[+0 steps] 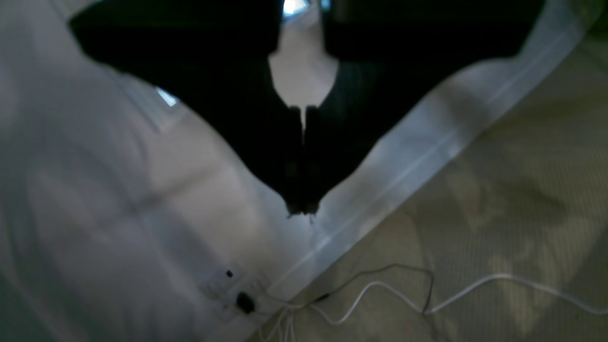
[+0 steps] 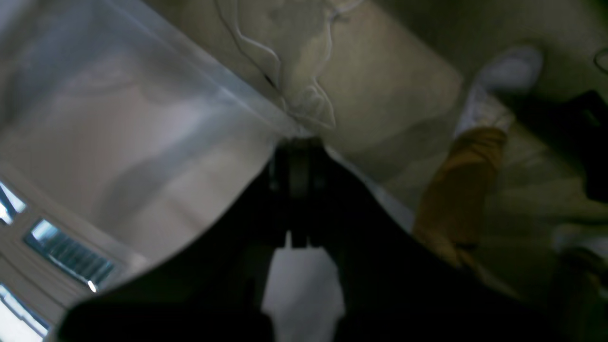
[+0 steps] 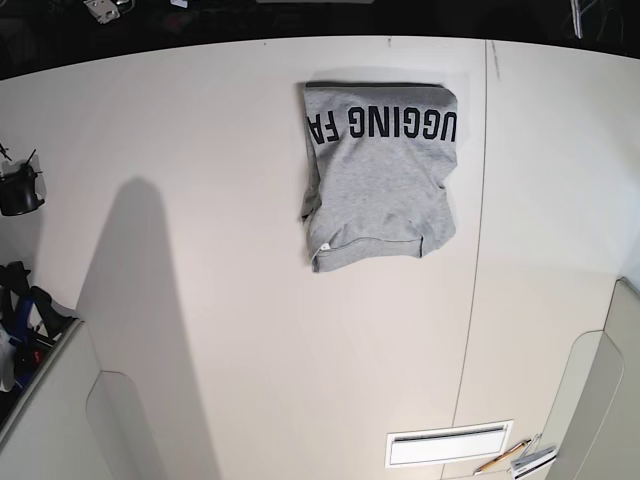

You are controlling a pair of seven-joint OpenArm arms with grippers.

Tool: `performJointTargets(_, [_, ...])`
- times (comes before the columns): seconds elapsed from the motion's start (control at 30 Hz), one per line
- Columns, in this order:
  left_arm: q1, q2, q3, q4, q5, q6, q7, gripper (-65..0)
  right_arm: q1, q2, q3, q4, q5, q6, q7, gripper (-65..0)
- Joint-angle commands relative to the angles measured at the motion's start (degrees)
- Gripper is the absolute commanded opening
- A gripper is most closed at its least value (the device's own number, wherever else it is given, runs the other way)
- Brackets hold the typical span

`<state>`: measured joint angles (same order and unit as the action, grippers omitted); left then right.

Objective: Fold the T-shirt properly

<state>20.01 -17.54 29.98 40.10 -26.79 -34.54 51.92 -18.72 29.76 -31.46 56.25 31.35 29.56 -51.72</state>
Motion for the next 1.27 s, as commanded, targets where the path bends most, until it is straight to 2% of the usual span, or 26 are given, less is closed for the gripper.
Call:
performJointTargets(0.0, [-0.76,0.31,0.37,-1.20,-0.33,-0.39,0.15,-65.0,0.24,-0.11,0.09,-0.70,-0.50,0.48,-0.09,-65.0])
performJointTargets(0.23, [-7.39,3.19,1.29,-8.41,-0.31,-0.37,-3.78,-65.0,2.73,-5.38,0.09,-5.81,-8.28,0.42,3.91,-65.0])
performJointTargets(0.43, [-9.84,4.35,0.63,-12.35,0.13,-0.42,-4.20,-65.0,3.63,-7.72,-0.09,-6.45,-8.44,0.35,5.20,-65.0])
performJointTargets(0.53, [-9.79,4.37,-0.20,-13.53,1.05,-1.11,-3.85,-65.0,3.98,-8.04,-0.07,-6.43,-7.34,0.20,5.25,-65.0])
performJointTargets(0.7, [-8.61,4.33,-0.85,-13.97,2.47,-1.31,0.85,-65.0,4.04,-8.00,-0.07,-6.34,-3.91,0.20,2.86,-65.0])
performJointTargets(0.8, [-8.37,4.35,-0.85,-13.97,2.45,-2.80,0.79,-65.0,4.07,-8.00,-0.07,-6.34,-3.72,0.20,2.40,-65.0])
performJointTargets(1.07, [-8.26,4.15,-0.85,-13.97,2.45,-2.78,0.55,-65.0,3.91,-8.04,-0.07,-6.58,-4.59,0.20,2.19,-65.0])
performJointTargets(1.23, [-8.31,4.46,-0.85,-13.97,2.47,-2.78,-3.13,-65.0,3.91,-8.02,-0.07,-7.04,-5.88,0.17,2.64,-65.0])
